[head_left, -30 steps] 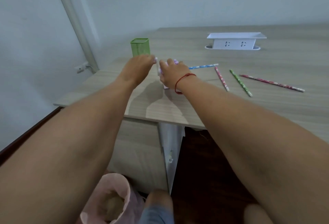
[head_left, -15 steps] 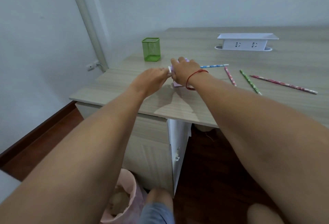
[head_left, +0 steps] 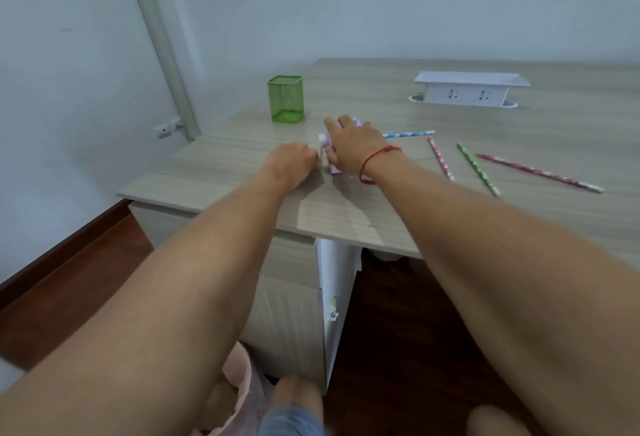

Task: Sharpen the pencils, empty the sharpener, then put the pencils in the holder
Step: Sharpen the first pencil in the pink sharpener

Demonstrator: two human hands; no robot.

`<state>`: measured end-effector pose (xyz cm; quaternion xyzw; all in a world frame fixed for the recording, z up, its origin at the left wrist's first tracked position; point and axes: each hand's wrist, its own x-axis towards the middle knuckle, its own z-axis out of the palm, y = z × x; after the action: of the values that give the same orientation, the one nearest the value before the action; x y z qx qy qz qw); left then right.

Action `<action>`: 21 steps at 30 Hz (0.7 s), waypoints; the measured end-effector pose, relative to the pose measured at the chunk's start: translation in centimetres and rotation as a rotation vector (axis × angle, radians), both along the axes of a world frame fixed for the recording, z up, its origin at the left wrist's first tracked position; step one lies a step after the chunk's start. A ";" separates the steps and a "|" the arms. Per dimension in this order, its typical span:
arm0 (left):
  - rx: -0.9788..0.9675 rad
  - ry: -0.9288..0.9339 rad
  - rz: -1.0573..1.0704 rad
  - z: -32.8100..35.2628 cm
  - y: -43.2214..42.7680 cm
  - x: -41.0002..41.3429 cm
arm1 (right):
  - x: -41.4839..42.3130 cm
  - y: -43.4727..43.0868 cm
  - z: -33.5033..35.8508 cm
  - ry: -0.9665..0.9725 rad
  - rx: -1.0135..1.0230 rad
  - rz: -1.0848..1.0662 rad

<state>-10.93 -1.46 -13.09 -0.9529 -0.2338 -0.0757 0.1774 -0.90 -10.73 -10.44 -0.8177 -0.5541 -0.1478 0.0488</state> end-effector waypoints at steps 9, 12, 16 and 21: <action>-0.062 -0.075 0.069 -0.6 1.4 0.9 | 0.8 -1.2 1.1 0.249 -0.019 0.009; -0.113 -0.089 0.079 -0.1 1.3 0.8 | 2.1 -2.3 1.7 0.408 0.009 -0.035; -0.127 -0.065 0.082 0.3 0.6 0.2 | 2.2 -3.5 2.4 0.397 -0.039 -0.095; -0.215 -0.062 0.121 1.1 -0.4 -0.8 | 1.2 -4.2 2.8 0.090 -0.095 -0.194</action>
<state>-11.69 -1.86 -11.99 -0.9479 -0.3029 -0.0690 0.0711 0.30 -14.92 -7.59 -0.8748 -0.4760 -0.0884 0.0204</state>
